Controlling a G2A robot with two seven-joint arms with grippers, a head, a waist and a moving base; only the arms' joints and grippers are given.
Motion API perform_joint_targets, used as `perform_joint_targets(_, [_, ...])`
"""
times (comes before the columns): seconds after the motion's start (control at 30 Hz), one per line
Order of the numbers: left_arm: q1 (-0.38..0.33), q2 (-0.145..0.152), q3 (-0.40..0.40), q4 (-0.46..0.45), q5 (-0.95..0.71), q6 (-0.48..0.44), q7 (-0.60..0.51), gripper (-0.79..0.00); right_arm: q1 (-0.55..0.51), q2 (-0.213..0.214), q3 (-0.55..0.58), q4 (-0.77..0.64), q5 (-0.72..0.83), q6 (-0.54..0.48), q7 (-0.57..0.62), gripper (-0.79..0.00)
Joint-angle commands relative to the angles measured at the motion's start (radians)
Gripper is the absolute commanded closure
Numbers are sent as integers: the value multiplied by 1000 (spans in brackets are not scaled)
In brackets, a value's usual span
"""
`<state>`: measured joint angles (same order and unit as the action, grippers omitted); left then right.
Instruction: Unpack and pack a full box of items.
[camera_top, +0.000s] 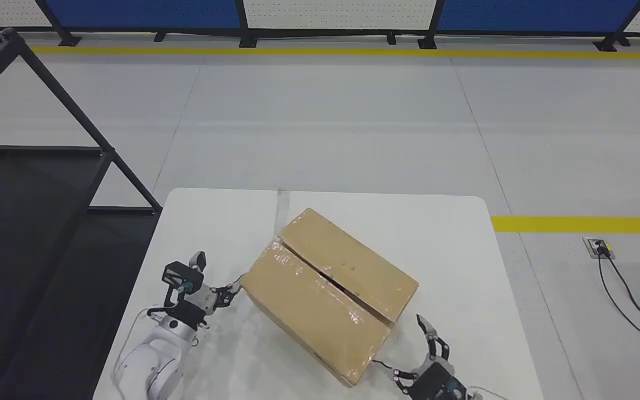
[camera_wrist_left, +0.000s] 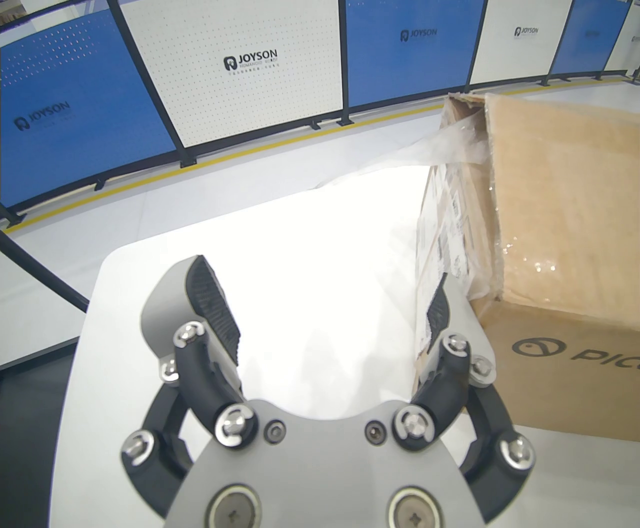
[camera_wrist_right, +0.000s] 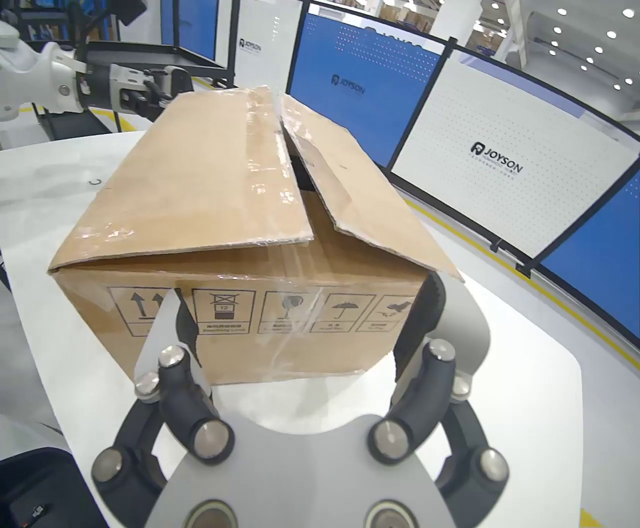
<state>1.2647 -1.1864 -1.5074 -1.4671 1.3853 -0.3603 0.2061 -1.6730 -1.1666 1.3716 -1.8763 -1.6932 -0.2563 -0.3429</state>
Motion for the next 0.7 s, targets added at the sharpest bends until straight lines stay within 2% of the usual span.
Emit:
perform_joint_targets(0.0, [8,0,-1,-3,-8,-2,7,-785,-14,-1,7,-11,12,27,27,-785])
perform_joint_targets(0.07, [14,1,-1,-6,-11,-2,13,-785,-22,1,7,-19,-1,6,35,-785])
perform_joint_targets(0.23, [16,0,5,-3,-20,-1,19,-785,-64,16,38,-22,-40,-111,-53,-785])
perform_joint_targets(0.33, [8,-1,13,2,-25,-2,16,-785,-88,22,40,-37,-73,-144,-80,-785])
perform_joint_targets(0.53, [-3,-2,29,2,-27,-4,21,-785,-77,17,-16,-35,-46,-129,-67,-785])
perform_joint_targets(0.67, [-5,-1,32,2,-29,-13,25,-785,-48,8,-65,-22,-24,-77,-34,-785])
